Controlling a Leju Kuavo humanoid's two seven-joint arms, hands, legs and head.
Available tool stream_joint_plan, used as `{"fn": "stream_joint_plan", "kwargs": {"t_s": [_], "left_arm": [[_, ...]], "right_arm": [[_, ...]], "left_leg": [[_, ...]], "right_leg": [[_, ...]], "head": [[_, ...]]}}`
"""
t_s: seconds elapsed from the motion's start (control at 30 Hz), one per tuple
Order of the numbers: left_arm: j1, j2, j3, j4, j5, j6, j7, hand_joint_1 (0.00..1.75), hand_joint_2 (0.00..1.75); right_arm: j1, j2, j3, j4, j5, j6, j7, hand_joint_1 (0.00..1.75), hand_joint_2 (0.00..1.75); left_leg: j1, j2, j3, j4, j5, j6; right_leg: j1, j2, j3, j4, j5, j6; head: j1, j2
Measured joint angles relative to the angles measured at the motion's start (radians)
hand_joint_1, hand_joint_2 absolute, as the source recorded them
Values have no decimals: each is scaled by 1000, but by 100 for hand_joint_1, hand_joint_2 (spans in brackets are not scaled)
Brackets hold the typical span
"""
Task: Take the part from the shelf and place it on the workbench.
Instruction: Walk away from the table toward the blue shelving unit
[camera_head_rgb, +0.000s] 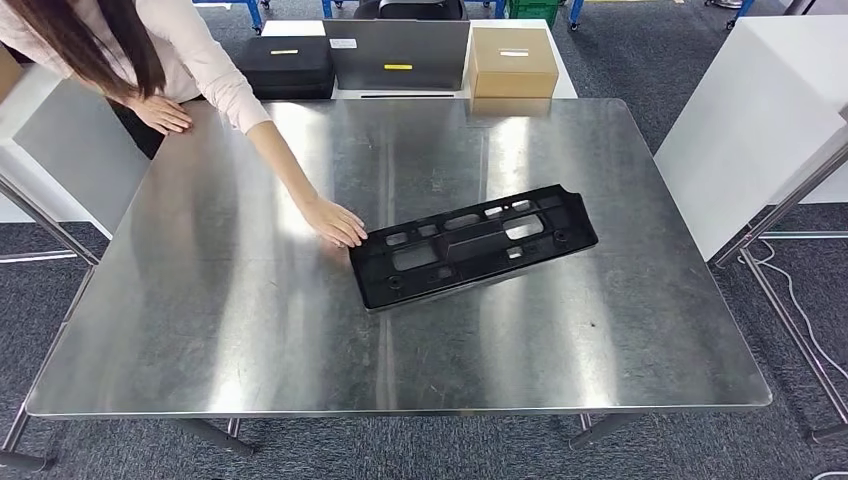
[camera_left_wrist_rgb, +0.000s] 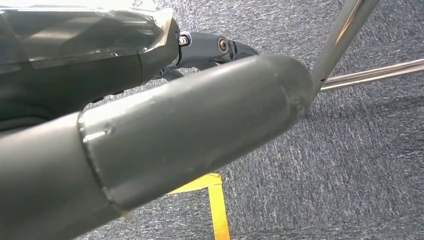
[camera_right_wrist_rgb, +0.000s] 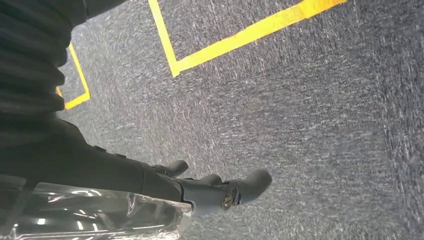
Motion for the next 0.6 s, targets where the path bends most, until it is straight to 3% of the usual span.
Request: {"fn": "stream_joint_plan", "kwargs": {"t_s": [0.6], "left_arm": [[3, 0, 0, 1, -4, 14, -1, 0, 0]], "right_arm": [[-1, -4, 37, 7, 40, 9, 17, 0, 175]], "left_leg": [[0, 0, 0, 0, 0, 0]], "right_leg": [[0, 0, 0, 0, 0, 0]], "head": [[0, 0]]}}
